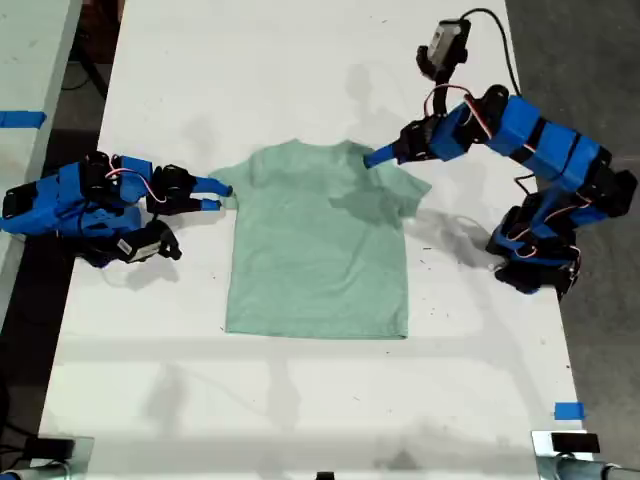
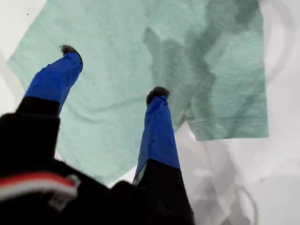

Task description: Fold t shirt

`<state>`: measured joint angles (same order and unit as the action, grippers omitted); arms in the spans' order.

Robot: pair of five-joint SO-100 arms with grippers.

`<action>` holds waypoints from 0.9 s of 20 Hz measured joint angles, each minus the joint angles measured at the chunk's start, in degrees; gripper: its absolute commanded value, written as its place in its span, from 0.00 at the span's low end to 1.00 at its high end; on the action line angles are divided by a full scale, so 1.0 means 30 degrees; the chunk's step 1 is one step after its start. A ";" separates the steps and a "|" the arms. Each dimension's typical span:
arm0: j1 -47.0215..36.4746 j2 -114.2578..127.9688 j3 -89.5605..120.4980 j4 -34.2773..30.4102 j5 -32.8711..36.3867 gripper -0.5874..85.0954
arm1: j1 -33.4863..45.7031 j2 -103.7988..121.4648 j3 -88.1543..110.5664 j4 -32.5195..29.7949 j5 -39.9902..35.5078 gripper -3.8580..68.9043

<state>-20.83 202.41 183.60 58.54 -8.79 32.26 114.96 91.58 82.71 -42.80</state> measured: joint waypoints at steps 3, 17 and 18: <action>0.0439 0.0000 0.0029 0.0000 0.0000 0.16 | 0.1846 -0.6475 -0.1436 0.3457 0.0557 0.60; 0.0967 0.0000 0.0029 0.0000 0.0000 0.14 | 0.1172 -0.4893 0.7236 -0.1406 0.5742 0.08; 0.0967 0.0000 0.0029 0.0000 0.0000 0.14 | 0.1084 -0.5186 0.7646 -0.2812 0.5918 0.07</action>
<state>-17.93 202.41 183.69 58.54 -8.79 35.51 99.40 114.52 74.27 -25.05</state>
